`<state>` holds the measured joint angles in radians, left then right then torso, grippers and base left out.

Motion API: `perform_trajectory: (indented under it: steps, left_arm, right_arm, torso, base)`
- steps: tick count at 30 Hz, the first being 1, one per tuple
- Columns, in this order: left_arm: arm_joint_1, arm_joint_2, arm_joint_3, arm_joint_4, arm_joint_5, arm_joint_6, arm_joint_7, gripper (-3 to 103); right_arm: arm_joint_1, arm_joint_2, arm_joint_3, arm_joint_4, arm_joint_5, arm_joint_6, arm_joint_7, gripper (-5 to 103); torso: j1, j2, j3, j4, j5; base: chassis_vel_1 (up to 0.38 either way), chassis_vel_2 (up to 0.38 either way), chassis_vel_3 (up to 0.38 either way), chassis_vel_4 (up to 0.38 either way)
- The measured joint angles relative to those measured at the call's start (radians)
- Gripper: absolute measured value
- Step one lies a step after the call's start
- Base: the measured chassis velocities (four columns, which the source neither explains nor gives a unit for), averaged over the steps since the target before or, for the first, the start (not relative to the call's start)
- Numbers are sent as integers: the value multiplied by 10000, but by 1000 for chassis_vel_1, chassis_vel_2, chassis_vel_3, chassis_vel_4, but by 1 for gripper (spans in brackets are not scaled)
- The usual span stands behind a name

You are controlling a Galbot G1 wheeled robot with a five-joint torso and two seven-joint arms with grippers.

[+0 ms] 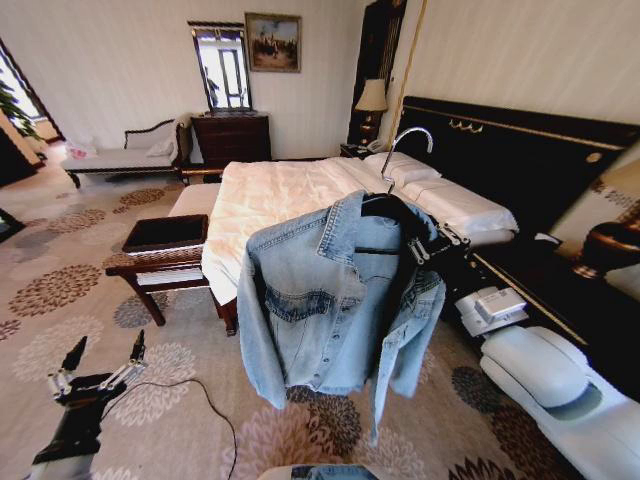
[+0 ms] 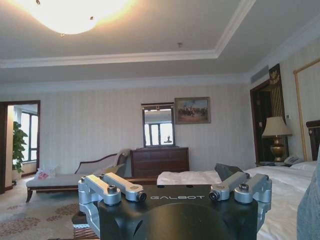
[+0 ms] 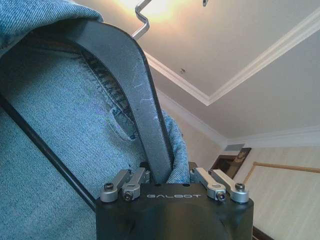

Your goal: Pick up the clothes from the bed and hang them on the clothes hanger.

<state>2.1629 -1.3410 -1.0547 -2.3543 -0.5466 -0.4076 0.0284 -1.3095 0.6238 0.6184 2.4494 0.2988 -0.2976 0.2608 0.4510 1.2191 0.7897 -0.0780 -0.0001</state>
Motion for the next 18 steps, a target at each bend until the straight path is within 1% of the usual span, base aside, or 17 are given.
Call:
perform_trajectory:
  steps: [7, 9, 13, 18]
  left_arm:
    - [0, 2, 0, 0, 0, 0, -1, 100]
    - [0, 2, 0, 0, 0, 0, -1, 100]
    - [0, 1, 0, 0, 0, 0, -1, 100]
    - [0, 2, 0, -1, 0, 0, -1, 100]
  right_arm:
    - [-658, 499, 522, -35, -339, 131, -47, 29]
    - [-796, 654, 610, -49, -596, 218, -64, 29]
    - [-1002, 866, 730, -202, -1091, 496, -124, 29]
    - [-1223, 1211, 996, -241, -1172, 584, -162, 29]
  torso:
    - [19, -9, 9, 3, 0]
    - [19, -9, 8, -1, 1]
    - [8, -7, 4, 1, 0]
    - [4, -3, 3, -1, 3]
  base:
    - [0, 0, 0, 0]
    - [0, 0, 0, 0]
    - [-3, -4, -9, -13]
    - [-38, -62, -81, -38]
